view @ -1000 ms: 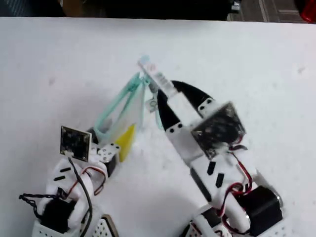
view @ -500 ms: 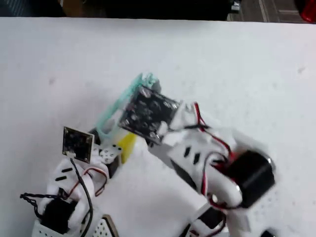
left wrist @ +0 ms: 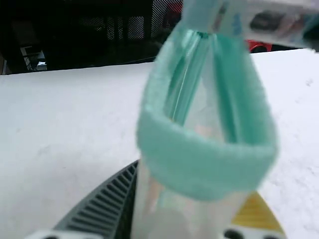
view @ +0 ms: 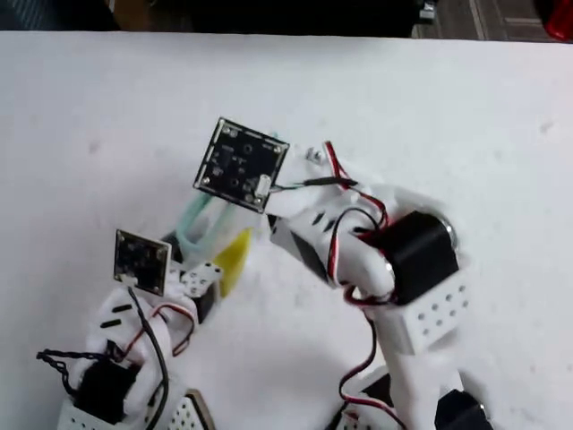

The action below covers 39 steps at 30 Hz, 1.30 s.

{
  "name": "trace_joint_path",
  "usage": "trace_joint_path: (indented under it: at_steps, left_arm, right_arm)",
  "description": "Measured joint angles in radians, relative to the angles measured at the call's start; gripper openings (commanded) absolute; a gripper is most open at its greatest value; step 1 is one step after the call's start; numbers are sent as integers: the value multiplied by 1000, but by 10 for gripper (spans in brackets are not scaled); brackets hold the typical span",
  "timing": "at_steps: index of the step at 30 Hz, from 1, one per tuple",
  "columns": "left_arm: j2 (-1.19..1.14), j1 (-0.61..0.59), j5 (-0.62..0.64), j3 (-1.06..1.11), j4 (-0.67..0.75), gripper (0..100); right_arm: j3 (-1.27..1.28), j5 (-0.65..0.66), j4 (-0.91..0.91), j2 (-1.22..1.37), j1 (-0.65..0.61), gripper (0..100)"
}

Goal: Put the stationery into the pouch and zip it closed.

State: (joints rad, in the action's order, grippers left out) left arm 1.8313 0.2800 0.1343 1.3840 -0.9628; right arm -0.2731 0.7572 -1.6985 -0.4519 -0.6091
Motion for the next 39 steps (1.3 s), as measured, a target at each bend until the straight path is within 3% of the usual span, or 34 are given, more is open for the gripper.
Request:
trace_joint_path:
  at_steps: [10,15,25,32,37,39]
  left_arm:
    - [0,6,0,-2,-14,231]
    - [0,6,0,-2,-14,230]
    - [0,6,0,-2,-14,230]
    - [0,6,0,-2,-14,230]
    - [0,6,0,-2,-14,230]
    - [0,6,0,-2,-14,230]
  right_arm:
    - [80,57,0,-123,17,17]
    - [245,55,25,-135,186,17]
    - [959,201,506,-132,671,19]
    - [1346,209,898,-132,733,36]
    - [1399,170,959,-132,744,194]
    - [1401,135,959,-133,747,199]
